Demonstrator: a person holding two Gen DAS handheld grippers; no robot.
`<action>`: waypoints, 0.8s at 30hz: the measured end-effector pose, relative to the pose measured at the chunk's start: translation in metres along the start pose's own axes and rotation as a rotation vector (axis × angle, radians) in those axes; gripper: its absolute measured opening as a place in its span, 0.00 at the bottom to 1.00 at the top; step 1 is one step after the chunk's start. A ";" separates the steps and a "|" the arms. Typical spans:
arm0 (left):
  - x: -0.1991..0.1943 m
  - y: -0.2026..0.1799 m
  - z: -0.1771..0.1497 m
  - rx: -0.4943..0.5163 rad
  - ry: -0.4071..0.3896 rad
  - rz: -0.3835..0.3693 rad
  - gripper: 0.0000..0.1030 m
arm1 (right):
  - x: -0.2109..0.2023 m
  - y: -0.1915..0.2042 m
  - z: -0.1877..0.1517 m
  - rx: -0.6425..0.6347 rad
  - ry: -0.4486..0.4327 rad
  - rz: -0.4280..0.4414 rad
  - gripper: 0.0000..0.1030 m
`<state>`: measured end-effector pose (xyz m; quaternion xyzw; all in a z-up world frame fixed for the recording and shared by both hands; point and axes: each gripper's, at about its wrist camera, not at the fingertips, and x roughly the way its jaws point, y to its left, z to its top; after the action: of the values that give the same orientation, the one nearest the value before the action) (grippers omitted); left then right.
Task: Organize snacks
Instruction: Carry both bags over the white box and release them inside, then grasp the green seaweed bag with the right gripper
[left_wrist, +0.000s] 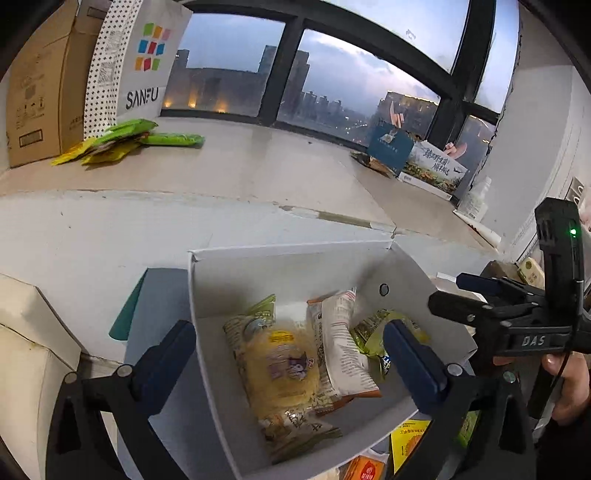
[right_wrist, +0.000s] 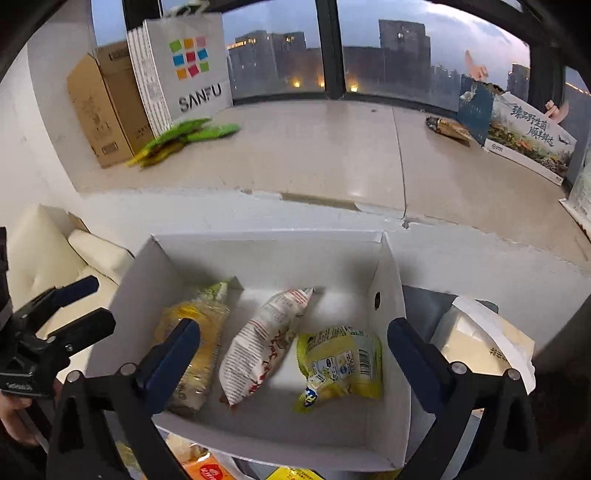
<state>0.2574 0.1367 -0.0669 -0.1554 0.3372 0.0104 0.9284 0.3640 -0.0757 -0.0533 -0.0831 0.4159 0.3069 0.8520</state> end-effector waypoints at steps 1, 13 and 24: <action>-0.004 0.000 -0.001 0.004 -0.005 -0.001 1.00 | -0.004 0.001 -0.001 0.001 -0.010 0.006 1.00; -0.104 -0.023 -0.029 0.090 -0.103 -0.034 1.00 | -0.096 0.026 -0.056 -0.061 -0.168 0.092 1.00; -0.170 -0.036 -0.110 0.098 -0.096 -0.065 1.00 | -0.168 0.032 -0.165 -0.057 -0.246 0.100 1.00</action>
<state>0.0618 0.0847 -0.0294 -0.1199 0.2873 -0.0290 0.9499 0.1582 -0.1919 -0.0271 -0.0481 0.3032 0.3687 0.8774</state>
